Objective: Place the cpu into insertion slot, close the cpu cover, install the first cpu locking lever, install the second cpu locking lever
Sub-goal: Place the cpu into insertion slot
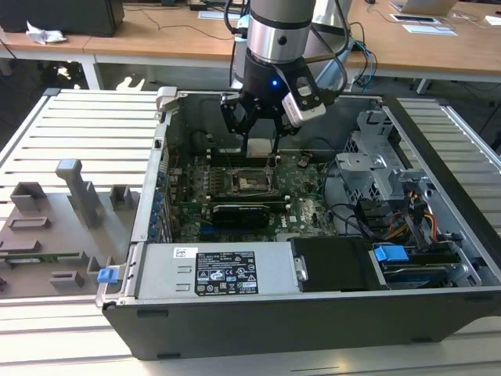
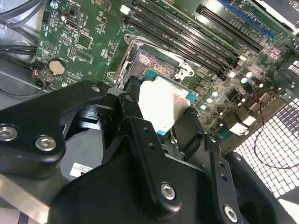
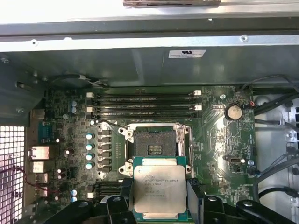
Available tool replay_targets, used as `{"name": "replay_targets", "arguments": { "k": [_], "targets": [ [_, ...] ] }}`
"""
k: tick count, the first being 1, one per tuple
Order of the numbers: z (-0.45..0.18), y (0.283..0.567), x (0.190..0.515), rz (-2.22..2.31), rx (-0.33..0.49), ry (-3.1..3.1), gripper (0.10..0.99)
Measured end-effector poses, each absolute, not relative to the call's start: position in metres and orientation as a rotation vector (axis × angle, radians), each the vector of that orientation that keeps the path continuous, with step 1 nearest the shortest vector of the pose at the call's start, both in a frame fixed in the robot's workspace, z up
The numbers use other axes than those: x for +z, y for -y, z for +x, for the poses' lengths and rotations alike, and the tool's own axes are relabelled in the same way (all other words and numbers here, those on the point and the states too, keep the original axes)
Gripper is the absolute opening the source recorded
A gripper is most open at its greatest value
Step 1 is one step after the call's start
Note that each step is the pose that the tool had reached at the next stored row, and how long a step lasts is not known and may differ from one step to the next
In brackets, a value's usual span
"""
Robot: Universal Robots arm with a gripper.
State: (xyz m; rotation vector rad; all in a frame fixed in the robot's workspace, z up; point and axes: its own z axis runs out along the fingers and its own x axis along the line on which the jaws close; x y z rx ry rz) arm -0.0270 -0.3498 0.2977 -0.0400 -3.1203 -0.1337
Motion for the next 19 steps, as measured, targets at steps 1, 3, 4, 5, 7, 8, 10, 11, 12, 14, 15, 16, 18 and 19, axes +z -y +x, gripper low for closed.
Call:
{"name": "replay_targets", "arguments": {
  "k": [1, 3, 4, 5, 7, 8, 10, 11, 12, 14, 15, 16, 18, 19],
  "targets": [
    [-0.027, 0.35, 0.297, -0.04, -0.134, 3.12, 0.541],
    [-0.027, 0.35, 0.295, -0.04, -0.134, 3.12, 0.541],
    [-0.027, 0.35, 0.294, -0.04, -0.134, 3.12, 0.541],
    [-0.027, 0.35, 0.293, -0.04, -0.134, 3.12, 0.541],
    [-0.027, 0.35, 0.291, -0.04, -0.134, 3.12, 0.541],
    [-0.027, 0.35, 0.291, -0.04, -0.134, 3.12, 0.541],
    [-0.027, 0.35, 0.288, -0.04, -0.134, 3.12, 0.541],
    [-0.027, 0.35, 0.287, -0.04, -0.134, 3.12, 0.541],
    [-0.027, 0.35, 0.286, -0.04, -0.134, 3.12, 0.541],
    [-0.027, 0.35, 0.283, -0.04, -0.134, 3.12, 0.541],
    [-0.027, 0.35, 0.282, -0.04, -0.134, 3.12, 0.541],
    [-0.027, 0.35, 0.281, -0.04, -0.134, 3.12, 0.541],
    [-0.027, 0.35, 0.278, -0.04, -0.134, 3.12, 0.541],
    [-0.027, 0.35, 0.276, -0.04, -0.134, 3.12, 0.541]
  ]
}}
